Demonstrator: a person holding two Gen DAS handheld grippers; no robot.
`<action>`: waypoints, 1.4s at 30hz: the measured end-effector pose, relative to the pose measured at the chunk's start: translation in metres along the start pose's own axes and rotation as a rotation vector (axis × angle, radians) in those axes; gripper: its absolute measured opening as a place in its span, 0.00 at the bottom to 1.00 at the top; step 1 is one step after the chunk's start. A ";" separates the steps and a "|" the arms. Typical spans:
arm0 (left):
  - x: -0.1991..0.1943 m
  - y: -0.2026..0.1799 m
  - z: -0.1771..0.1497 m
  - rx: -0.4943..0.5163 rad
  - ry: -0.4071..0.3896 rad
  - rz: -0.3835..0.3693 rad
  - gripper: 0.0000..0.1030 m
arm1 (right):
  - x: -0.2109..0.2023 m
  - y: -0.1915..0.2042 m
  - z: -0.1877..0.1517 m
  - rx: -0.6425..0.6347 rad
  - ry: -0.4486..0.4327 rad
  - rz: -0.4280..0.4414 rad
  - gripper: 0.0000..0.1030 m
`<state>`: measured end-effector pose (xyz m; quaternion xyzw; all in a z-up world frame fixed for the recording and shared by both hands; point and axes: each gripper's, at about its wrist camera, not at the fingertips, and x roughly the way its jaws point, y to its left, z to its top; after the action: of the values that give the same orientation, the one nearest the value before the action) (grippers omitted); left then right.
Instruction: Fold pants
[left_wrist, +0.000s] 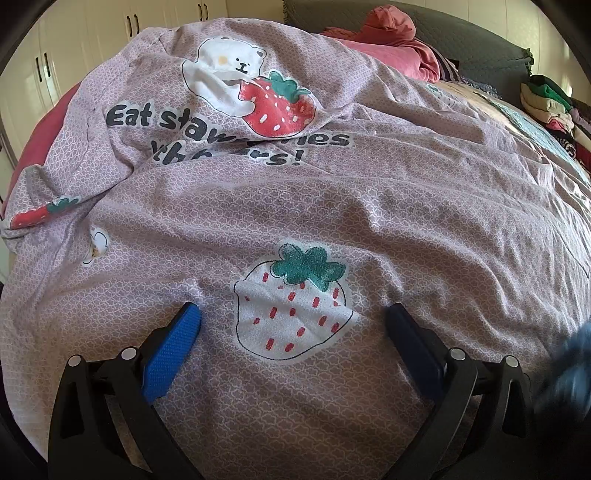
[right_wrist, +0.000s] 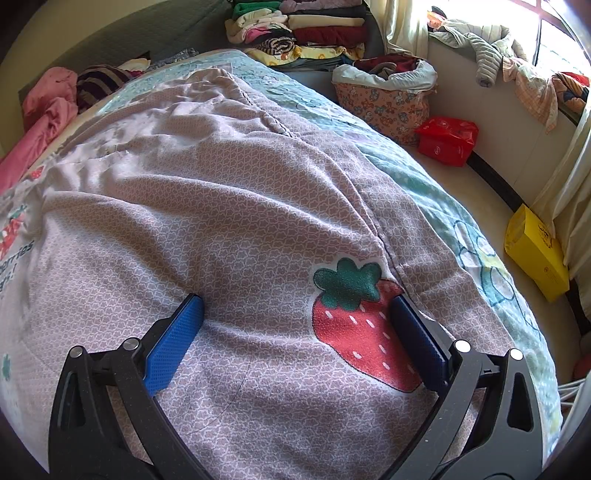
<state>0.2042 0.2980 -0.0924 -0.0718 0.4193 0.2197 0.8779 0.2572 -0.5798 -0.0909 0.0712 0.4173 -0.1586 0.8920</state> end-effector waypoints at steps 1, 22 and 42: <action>-0.001 -0.001 -0.001 -0.001 0.000 -0.001 0.96 | 0.000 0.000 0.000 0.001 0.000 0.001 0.92; -0.002 -0.001 -0.002 -0.001 0.000 -0.001 0.96 | 0.000 0.000 0.000 0.000 0.000 -0.001 0.92; -0.008 -0.007 -0.007 -0.002 -0.006 0.006 0.96 | 0.000 0.001 0.000 0.001 0.000 0.001 0.92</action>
<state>0.1982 0.2870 -0.0915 -0.0706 0.4169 0.2228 0.8784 0.2574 -0.5791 -0.0910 0.0719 0.4171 -0.1584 0.8921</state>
